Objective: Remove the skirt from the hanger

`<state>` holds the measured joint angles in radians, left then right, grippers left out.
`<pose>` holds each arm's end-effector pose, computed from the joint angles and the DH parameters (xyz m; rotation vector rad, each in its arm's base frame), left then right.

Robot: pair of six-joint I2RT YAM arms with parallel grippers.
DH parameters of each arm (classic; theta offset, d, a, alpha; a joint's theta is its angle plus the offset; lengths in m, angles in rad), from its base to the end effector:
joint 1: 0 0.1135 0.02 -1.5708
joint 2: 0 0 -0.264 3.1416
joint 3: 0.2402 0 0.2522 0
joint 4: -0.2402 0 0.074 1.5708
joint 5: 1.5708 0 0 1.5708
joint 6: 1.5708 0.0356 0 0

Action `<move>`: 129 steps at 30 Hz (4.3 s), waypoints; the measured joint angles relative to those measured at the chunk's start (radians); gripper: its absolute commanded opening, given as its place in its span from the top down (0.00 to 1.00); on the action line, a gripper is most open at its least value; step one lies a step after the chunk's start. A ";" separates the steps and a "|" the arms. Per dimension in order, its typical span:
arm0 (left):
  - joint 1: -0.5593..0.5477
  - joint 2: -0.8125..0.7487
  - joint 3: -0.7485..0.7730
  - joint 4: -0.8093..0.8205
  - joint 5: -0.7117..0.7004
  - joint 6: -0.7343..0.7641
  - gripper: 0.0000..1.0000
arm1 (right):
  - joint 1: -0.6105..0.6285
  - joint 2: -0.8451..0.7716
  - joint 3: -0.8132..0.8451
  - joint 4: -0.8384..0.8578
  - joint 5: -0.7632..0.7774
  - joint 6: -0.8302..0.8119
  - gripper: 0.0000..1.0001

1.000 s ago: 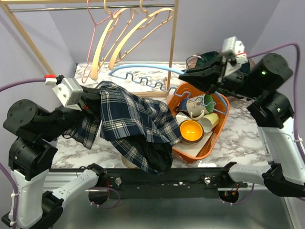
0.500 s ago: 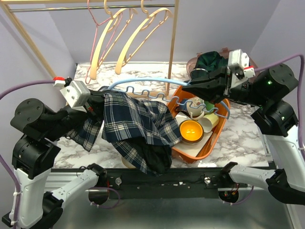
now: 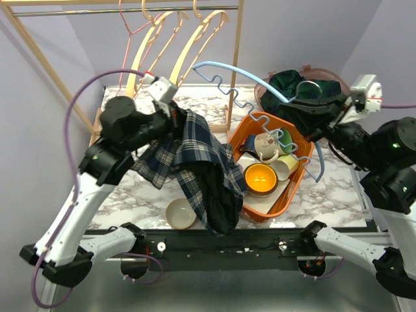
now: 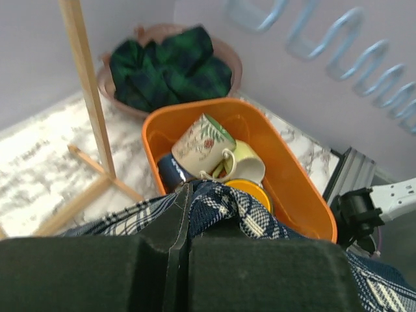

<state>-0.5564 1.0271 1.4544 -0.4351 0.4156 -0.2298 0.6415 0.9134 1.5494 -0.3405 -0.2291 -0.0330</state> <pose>0.1521 -0.1115 0.4947 0.5990 1.5464 -0.9331 0.0946 0.0807 0.5479 -0.6191 1.1571 0.6667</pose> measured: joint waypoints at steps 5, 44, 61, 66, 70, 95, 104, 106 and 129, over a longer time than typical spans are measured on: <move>-0.019 0.048 -0.109 0.047 -0.023 -0.039 1.00 | 0.000 -0.072 -0.001 0.007 0.056 0.003 0.99; -0.078 0.069 0.471 -0.513 -0.067 0.289 0.07 | -0.006 -0.172 -0.048 -0.053 -0.425 -0.002 0.99; -0.073 -0.037 0.487 -0.555 0.133 0.424 0.09 | -0.001 0.001 0.009 -0.293 -0.492 -0.016 0.99; -0.073 0.036 0.431 -0.555 0.196 0.422 0.12 | -0.001 0.060 0.011 -0.237 -0.610 0.013 0.99; -0.073 0.070 0.374 -0.563 0.240 0.412 0.32 | -0.002 0.088 0.013 -0.179 -0.660 0.047 0.99; -0.072 -0.238 0.273 -0.433 -0.179 0.279 1.00 | 0.000 -0.222 -0.064 -0.023 -0.123 0.330 0.00; -0.072 -0.300 0.284 -0.353 -0.396 0.251 1.00 | 0.000 -0.045 -0.158 -0.060 0.056 0.301 0.00; -0.072 -0.303 0.285 -0.323 -0.476 0.248 1.00 | 0.000 0.055 -0.187 -0.064 0.060 0.292 0.00; -0.072 -0.246 0.149 0.041 -1.260 0.492 1.00 | 0.123 0.422 -0.327 -0.079 -0.156 -0.062 0.02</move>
<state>-0.6285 0.7811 1.6032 -0.3943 -0.8440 0.2619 0.7643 1.3350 1.2228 -0.4198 -0.3847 -0.0948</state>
